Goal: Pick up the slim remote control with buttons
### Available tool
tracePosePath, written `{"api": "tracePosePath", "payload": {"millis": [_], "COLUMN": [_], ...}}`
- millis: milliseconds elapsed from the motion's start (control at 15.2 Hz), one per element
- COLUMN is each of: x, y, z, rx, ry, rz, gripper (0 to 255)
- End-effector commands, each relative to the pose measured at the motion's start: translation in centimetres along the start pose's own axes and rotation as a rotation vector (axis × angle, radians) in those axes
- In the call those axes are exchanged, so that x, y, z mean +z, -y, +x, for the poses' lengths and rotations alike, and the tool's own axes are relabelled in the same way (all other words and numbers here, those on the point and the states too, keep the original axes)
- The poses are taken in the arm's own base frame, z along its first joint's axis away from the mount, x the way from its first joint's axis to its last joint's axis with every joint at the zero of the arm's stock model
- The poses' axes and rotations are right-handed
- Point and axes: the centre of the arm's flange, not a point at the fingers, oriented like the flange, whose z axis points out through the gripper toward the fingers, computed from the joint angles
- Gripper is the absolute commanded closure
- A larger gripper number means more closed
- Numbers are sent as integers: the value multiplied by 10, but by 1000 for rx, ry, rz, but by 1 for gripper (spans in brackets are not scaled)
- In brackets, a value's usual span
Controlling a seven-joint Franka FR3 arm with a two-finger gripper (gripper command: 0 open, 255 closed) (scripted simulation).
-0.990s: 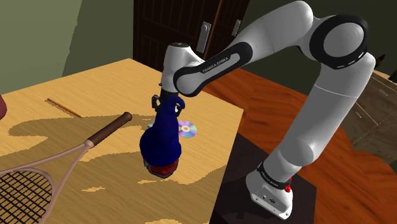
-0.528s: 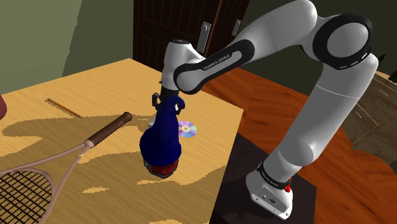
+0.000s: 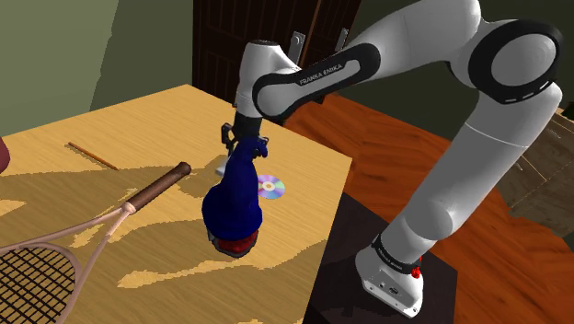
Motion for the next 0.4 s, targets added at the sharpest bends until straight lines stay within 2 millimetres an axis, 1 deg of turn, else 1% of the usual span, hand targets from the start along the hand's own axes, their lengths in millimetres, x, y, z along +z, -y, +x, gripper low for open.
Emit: {"api": "tracePosePath", "payload": {"millis": [0,198,330], "x": [-12,-28,-29], "y": [1,1,1], "z": [-1,-1,-1], "rx": [0,0,0], "ry": [0,0,0], "rz": [0,0,0], "gripper": [255,255,255]}}
